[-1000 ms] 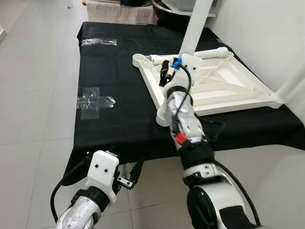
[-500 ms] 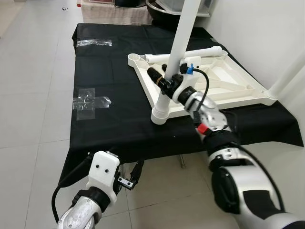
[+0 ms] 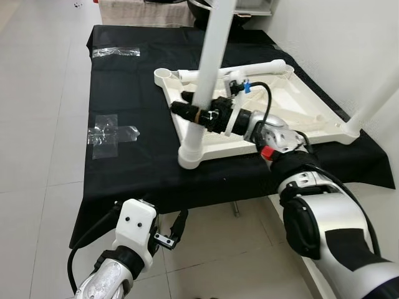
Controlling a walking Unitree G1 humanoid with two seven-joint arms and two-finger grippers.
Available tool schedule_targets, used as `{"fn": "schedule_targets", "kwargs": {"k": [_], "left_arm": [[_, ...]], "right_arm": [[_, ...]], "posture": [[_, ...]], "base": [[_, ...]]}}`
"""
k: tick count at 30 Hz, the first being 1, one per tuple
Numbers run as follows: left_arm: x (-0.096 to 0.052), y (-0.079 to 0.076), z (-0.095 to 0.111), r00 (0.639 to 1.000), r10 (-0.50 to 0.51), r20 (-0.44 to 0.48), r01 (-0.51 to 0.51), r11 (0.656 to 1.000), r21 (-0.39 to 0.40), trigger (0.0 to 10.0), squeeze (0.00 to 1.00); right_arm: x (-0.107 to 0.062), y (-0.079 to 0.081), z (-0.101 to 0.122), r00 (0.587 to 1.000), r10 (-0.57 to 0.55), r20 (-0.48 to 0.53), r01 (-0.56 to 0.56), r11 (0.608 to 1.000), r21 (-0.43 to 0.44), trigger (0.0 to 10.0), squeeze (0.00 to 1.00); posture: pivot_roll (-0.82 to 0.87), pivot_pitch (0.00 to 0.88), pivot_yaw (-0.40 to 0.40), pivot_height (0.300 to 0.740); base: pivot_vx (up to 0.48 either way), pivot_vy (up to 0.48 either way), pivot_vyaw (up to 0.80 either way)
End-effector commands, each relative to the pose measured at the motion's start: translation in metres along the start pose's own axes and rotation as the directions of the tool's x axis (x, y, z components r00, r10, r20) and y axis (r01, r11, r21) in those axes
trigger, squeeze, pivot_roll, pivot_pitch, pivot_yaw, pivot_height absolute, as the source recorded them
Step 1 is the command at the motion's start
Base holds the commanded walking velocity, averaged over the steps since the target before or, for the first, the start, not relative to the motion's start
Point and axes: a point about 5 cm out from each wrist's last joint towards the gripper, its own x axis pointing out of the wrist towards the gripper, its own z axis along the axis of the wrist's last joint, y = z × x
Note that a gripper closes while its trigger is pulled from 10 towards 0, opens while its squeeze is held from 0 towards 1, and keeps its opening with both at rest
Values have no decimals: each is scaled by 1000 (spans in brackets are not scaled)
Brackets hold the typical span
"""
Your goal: Building children table
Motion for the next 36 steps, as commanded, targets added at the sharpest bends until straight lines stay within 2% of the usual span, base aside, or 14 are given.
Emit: {"fn": "schedule_targets", "kwargs": {"k": [1, 4, 5, 12, 18, 20, 22, 23, 24, 25, 26, 29, 32, 36], "left_arm": [[-2, -4, 1, 1000, -12, 5, 12, 1000, -3, 10000, 0], [-2, -4, 1, 1000, -12, 6, 12, 1000, -3, 10000, 0], [-2, -4, 2, 1000, -13, 7, 13, 1000, -3, 10000, 0], [-2, -5, 2, 1000, -13, 7, 13, 1000, -3, 10000, 0], [-1, -5, 1, 1000, -13, 7, 13, 1000, -3, 10000, 0], [-1, -5, 1, 1000, -14, 8, 14, 1000, -3, 10000, 0], [-1, -4, 1, 1000, -15, 7, 15, 1000, -3, 10000, 0], [-1, -4, 1, 1000, -15, 7, 15, 1000, -3, 10000, 0], [0, -4, 1, 1000, -16, 7, 16, 1000, -3, 10000, 0], [0, -4, 1, 1000, -16, 7, 16, 1000, -3, 10000, 0], [0, -4, 1, 1000, -17, 7, 17, 1000, -2, 10000, 0], [0, -3, 0, 1000, -17, 7, 17, 1000, 1, 10000, 0], [0, -4, 0, 1000, -17, 8, 17, 1000, 3, 10000, 0], [0, -4, 0, 1000, -16, 7, 16, 1000, 2, 10000, 0]], "right_arm": [[10, 7, 1, 996, 88, -4, -88, 996, -3, 10000, 0], [13, 9, 3, 994, 105, 6, -105, 994, -11, 8196, 0], [16, 9, 4, 997, 77, 12, -77, 996, -34, 0, 0], [21, 4, 9, 998, -42, 52, 46, 997, -68, 0, 0], [11, -18, 12, 874, -476, 101, 485, 867, -116, 0, 0], [6, -23, 10, 809, -577, 112, 588, 802, -105, 0, 0], [-9, -32, -3, 574, -813, 101, 819, 570, -62, 0, 0], [-9, -32, -3, 574, -813, 101, 819, 570, -62, 0, 0], [-20, -35, -12, 406, -910, 84, 914, 403, -47, 0, 0], [-20, -35, -12, 406, -910, 84, 914, 403, -47, 0, 0], [-27, -33, -21, 244, -967, 69, 970, 244, -4, 0, 0], [-26, -25, -33, 88, -995, 37, 993, 91, 79, 0, 0], [-2, -11, -37, 20, -999, 36, 986, 25, 166, 0, 0], [11, -6, -38, 52, -998, 41, 981, 59, 187, 627, 0]], "posture": [[166, 141, -164, 740], [166, 141, -164, 740], [166, 141, -164, 740], [160, 146, -162, 740], [150, 145, -161, 740], [146, 145, -162, 740], [138, 143, -155, 740], [138, 143, -155, 740], [137, 143, -155, 740], [137, 143, -155, 740], [140, 139, -156, 740], [139, 139, -154, 740], [151, 134, -156, 740], [151, 132, -157, 740]], "base": [[0, 0, 0], [0, 0, 0], [0, 0, 0], [0, 0, 0], [0, 0, 0], [0, 0, 0], [0, 0, 0], [0, 0, 0], [0, 0, 0], [0, 0, 0], [0, 0, 0], [0, 0, 0], [0, 0, 0], [0, 0, 0]]}}
